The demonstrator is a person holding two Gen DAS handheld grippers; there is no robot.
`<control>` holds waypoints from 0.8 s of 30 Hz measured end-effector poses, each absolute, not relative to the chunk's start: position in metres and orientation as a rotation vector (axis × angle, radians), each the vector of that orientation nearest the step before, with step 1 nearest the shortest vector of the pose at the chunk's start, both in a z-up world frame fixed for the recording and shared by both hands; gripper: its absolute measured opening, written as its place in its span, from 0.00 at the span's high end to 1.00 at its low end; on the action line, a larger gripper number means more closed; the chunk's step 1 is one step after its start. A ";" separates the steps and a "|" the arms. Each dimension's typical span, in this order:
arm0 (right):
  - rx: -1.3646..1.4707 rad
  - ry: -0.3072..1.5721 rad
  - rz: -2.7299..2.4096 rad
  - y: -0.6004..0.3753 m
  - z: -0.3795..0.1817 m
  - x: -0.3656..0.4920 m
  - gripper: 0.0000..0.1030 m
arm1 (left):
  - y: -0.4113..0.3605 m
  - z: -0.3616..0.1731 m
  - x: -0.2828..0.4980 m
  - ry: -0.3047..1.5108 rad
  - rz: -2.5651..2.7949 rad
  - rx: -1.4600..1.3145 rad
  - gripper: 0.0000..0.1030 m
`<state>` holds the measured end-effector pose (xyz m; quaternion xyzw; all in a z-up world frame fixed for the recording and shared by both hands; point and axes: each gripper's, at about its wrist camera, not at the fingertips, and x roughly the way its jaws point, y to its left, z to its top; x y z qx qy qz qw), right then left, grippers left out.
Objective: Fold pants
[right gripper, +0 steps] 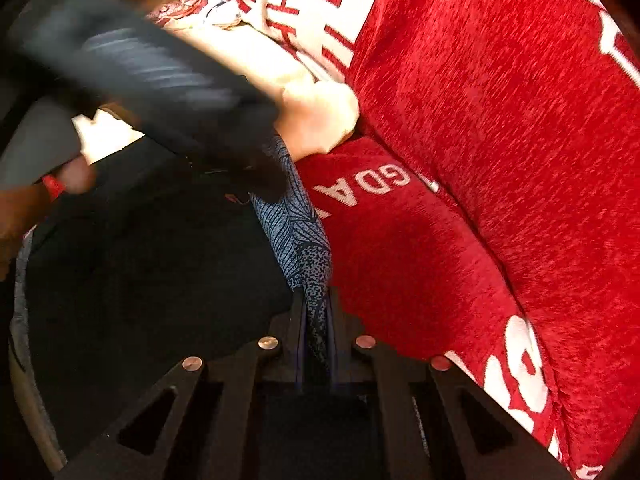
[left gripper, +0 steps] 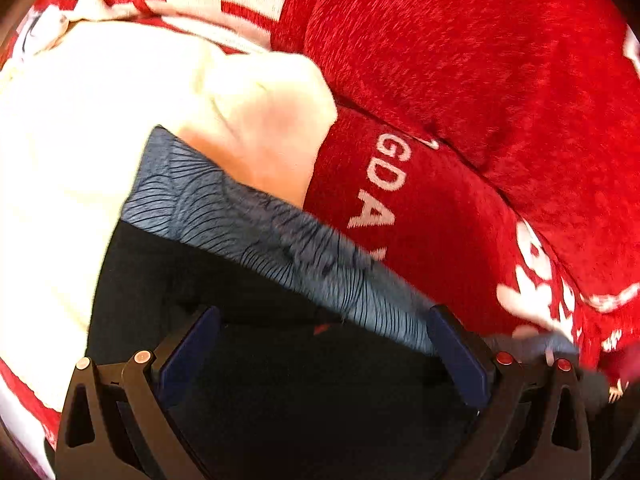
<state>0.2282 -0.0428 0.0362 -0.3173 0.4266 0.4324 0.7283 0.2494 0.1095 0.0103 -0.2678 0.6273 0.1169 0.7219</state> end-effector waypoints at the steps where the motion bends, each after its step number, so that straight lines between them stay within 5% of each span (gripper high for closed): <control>1: -0.713 0.918 0.946 -0.043 0.037 0.223 0.91 | 0.107 0.005 0.255 1.410 0.274 -0.595 0.00; 5: -0.770 0.865 0.930 -0.039 0.033 0.209 0.91 | 0.098 -0.018 0.267 1.471 0.323 -0.564 0.00; 7: -0.783 0.850 0.920 -0.038 0.032 0.205 0.91 | 0.094 -0.025 0.268 1.477 0.370 -0.517 0.14; 9: -0.783 0.845 0.918 -0.038 0.032 0.205 0.92 | 0.087 -0.017 0.267 1.443 0.391 -0.442 0.48; 12: -0.791 0.832 0.913 -0.037 0.032 0.203 0.92 | 0.083 -0.007 0.262 1.417 0.368 -0.463 0.75; 18: -0.807 0.845 0.885 -0.040 0.036 0.203 0.90 | 0.072 0.004 0.239 1.361 0.354 -0.442 0.88; 19: -0.807 0.860 0.886 -0.040 0.037 0.204 0.87 | 0.068 0.006 0.236 1.351 0.358 -0.429 0.88; 21: -0.801 0.892 0.878 -0.040 0.039 0.205 0.44 | 0.064 0.008 0.232 1.343 0.360 -0.419 0.89; 23: -0.786 0.907 0.877 -0.042 0.037 0.212 0.27 | 0.063 0.009 0.228 1.339 0.359 -0.429 0.89; 24: -0.779 0.924 0.878 -0.042 0.036 0.218 0.27 | 0.063 0.010 0.226 1.338 0.358 -0.435 0.89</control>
